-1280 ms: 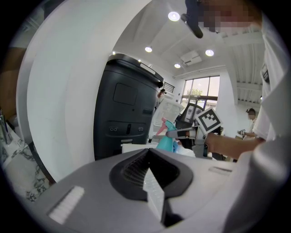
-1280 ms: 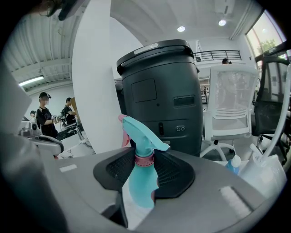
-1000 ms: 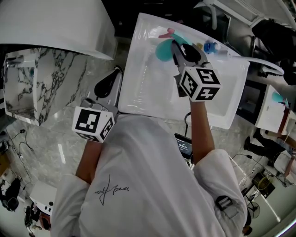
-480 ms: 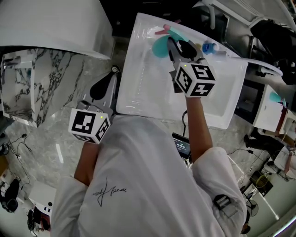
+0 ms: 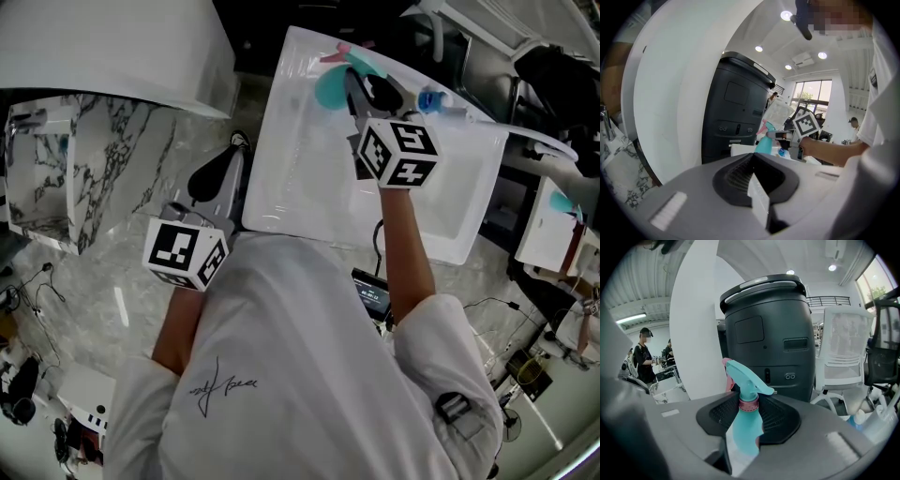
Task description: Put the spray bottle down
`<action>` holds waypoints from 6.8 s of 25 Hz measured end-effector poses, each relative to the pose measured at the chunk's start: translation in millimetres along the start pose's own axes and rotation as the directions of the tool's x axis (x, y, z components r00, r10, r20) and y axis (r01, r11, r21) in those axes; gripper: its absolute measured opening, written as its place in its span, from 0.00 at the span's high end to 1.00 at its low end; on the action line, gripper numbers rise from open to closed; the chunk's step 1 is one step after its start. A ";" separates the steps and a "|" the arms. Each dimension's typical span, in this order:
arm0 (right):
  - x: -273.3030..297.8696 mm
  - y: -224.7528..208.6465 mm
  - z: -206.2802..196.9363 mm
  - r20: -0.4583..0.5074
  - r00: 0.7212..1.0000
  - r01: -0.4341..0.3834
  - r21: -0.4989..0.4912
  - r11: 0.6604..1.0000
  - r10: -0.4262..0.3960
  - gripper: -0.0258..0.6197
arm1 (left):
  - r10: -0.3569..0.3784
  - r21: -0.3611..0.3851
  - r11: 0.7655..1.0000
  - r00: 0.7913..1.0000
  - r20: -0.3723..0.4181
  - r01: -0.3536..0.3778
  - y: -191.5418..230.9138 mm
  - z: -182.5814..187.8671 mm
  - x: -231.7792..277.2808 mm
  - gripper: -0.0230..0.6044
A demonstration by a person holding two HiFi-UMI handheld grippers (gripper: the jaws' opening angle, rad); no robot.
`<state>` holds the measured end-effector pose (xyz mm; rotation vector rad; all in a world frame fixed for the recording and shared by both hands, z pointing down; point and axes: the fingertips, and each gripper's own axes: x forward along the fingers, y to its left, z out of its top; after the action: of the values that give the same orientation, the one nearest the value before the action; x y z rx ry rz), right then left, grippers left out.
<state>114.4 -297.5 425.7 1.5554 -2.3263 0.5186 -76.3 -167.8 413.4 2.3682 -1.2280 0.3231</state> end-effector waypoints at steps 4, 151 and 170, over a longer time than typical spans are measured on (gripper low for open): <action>7.4 2.0 -1.9 0.007 1.000 0.001 0.002 1.000 -0.001 0.77 | -0.001 0.003 1.000 1.000 -0.008 0.001 1.9 -0.9 -0.2 0.89; -113.2 3.3 -49.9 0.137 0.990 0.039 0.042 0.998 -0.045 0.80 | -0.087 0.002 0.996 0.995 0.047 0.087 -80.5 -20.8 -23.0 0.89; -153.5 -1.3 -64.5 0.123 0.992 0.018 0.078 0.997 -0.028 0.85 | -0.072 0.037 0.997 0.995 0.071 0.070 -102.4 -18.4 -24.2 0.89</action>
<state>175.6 -142.9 416.9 1.6925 -2.4021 0.5261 -6.5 -90.2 390.8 2.4658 -1.1755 0.2392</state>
